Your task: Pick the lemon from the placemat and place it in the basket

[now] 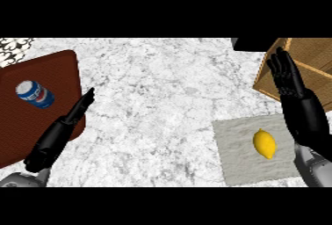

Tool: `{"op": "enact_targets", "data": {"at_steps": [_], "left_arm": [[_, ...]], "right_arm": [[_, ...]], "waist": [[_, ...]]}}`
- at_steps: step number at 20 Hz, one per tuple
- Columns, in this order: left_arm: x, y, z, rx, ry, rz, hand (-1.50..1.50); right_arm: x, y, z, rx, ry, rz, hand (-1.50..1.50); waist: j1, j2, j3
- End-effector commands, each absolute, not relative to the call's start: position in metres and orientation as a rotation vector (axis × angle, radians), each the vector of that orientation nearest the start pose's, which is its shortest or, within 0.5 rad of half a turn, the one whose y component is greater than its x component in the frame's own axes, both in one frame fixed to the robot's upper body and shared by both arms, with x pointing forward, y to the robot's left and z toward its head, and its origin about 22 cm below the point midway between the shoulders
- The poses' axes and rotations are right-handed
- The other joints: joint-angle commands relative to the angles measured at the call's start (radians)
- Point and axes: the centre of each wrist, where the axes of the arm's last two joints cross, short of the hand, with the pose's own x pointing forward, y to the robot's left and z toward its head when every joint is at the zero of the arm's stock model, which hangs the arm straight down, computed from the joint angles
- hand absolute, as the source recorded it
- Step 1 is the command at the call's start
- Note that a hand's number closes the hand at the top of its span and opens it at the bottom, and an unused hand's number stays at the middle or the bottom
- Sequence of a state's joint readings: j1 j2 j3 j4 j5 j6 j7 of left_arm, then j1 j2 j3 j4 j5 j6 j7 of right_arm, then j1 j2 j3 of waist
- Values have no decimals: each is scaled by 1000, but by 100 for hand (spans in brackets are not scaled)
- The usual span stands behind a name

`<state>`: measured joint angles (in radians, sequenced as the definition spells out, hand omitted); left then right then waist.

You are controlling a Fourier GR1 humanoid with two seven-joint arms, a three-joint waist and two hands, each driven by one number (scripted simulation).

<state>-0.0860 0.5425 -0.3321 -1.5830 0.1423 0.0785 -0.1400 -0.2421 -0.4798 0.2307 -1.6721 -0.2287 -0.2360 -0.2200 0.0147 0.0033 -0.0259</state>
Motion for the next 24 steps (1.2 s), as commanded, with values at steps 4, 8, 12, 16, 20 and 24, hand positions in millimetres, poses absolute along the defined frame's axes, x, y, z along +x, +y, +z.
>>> {"op": "enact_targets", "data": {"at_steps": [4,8,12,16,20,24], "left_arm": [[262,280,50,96,-1737,-431,0],[267,257,56,26,-1711,-388,0],[283,257,55,35,-1682,-374,0],[281,270,54,84,-1675,-362,0],[271,279,56,95,-1674,-358,0],[274,289,57,89,-1672,-353,0]], "right_arm": [[282,-336,79,1,-1865,326,150],[260,-311,39,297,-1953,623,150],[237,-254,-17,142,-1978,647,-150],[222,-245,3,-175,-1920,660,-150],[234,-284,49,-563,-1885,706,-150],[240,-307,108,-822,-1753,858,-150]], "waist": [[-13,1,27],[-9,2,31],[-19,-1,27],[-32,-7,24],[-43,-17,21],[-51,-16,18]]}}
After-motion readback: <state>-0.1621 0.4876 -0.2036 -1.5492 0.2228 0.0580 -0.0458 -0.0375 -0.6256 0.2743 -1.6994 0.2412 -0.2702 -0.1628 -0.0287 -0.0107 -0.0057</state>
